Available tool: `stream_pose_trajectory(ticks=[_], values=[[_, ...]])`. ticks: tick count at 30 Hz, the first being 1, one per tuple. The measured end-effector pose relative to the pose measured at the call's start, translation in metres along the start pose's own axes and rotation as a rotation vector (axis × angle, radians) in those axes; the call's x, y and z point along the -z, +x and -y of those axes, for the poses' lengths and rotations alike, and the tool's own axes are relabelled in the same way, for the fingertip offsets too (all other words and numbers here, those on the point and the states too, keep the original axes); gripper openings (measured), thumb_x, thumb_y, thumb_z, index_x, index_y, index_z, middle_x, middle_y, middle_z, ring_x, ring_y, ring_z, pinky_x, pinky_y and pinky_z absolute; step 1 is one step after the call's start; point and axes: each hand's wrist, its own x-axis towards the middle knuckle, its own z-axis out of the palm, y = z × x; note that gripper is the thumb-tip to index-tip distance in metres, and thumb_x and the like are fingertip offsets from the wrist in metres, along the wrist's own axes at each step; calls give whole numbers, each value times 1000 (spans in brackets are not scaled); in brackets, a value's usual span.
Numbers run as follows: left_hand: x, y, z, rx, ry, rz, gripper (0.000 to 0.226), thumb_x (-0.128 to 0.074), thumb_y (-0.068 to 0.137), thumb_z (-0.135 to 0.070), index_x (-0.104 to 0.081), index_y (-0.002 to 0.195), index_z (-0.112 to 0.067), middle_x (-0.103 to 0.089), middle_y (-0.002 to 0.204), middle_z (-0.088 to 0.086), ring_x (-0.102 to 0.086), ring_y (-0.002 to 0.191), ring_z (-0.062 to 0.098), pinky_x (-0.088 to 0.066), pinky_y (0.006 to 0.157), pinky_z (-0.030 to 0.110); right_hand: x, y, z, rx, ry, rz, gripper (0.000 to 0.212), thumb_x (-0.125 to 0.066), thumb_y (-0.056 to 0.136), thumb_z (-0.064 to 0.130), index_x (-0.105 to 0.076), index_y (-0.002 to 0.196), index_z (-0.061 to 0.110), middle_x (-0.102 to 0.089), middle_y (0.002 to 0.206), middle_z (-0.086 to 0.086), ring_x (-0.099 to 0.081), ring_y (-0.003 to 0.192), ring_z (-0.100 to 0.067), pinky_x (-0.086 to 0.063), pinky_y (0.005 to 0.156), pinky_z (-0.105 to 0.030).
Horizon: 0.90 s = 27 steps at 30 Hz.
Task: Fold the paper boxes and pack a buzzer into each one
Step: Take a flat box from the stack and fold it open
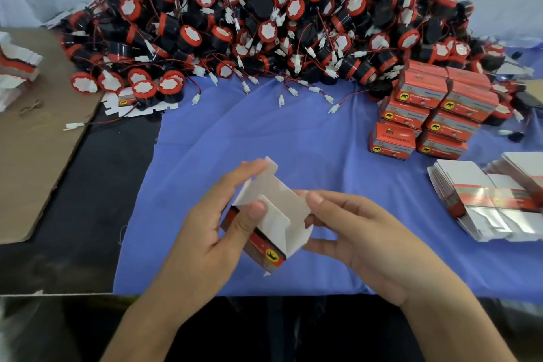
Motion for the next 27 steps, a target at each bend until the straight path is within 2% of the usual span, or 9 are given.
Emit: stream_pose_trajectory(ticks=[2, 4, 7, 10, 12, 15, 21, 24, 27], values=[[-4, -1, 4, 46, -25, -3, 51, -54, 91, -73, -49, 140, -60, -33, 160, -25, -35, 147, -4, -49, 104, 19, -4, 0, -2, 5, 49, -11, 39, -53, 98, 48, -77, 120, 25, -74, 121, 3, -65, 114, -12, -56, 100, -35], [-8, -5, 5, 75, -150, 15, 61, -58, 89, -74, -40, 145, -60, -42, 155, -25, -42, 144, 1, -47, 104, 18, -9, 0, -4, -11, 108, -49, 37, -54, 96, 46, -77, 119, 28, -73, 126, 4, -64, 120, -9, -57, 98, -37], [-12, -11, 5, 61, -229, 22, 72, -62, 91, -66, -30, 154, -51, -51, 151, -20, -44, 144, 3, -45, 105, 17, -12, -1, -7, -69, 283, -59, 38, -63, 87, 34, -77, 120, 22, -70, 131, -2, -58, 131, -24, -58, 96, -50], [-12, -13, 1, 57, -208, 15, 72, -67, 88, -66, -39, 152, -49, -52, 150, -18, -43, 143, 4, -45, 102, 14, -14, -2, -6, -136, 416, -17, 44, -71, 76, 22, -76, 120, 20, -65, 123, -21, -57, 127, -40, -62, 84, -46], [-10, -13, -2, 51, -199, 21, 70, -70, 86, -64, -44, 149, -49, -54, 149, -13, -46, 142, 9, -46, 103, 18, -13, -2, -3, -137, 371, 1, 43, -68, 77, 13, -77, 119, 20, -64, 121, -26, -56, 116, -42, -62, 82, -42], [-3, -12, -9, 43, -212, 61, 66, -69, 88, -62, -49, 147, -43, -57, 147, -10, -54, 134, 13, -48, 99, 17, -6, -2, 0, -114, 278, 72, 44, -64, 82, 9, -75, 122, 23, -70, 128, -15, -61, 107, -32, -60, 83, -36], [1, -12, -17, 58, -247, 120, 52, -60, 96, -57, -53, 145, -43, -60, 143, -9, -55, 134, 11, -49, 97, 14, 3, -3, -2, -67, 154, 180, 48, -60, 89, 4, -70, 130, 25, -69, 133, -8, -69, 115, -29, -57, 94, -43], [-5, -15, -18, 70, -203, 74, 41, -49, 101, -53, -56, 141, -47, -62, 141, -12, -56, 132, 8, -44, 100, 11, 6, -4, -5, -57, 121, 161, 49, -61, 88, 3, -71, 130, 26, -69, 134, -7, -68, 119, -32, -57, 95, -43], [-13, -17, -19, 68, -141, 39, 40, -41, 102, -50, -57, 138, -47, -61, 141, -15, -53, 136, 9, -42, 100, 10, 7, -4, -8, -48, 104, 151, 50, -62, 88, 1, -71, 129, 27, -70, 132, -7, -68, 118, -33, -58, 94, -42]])
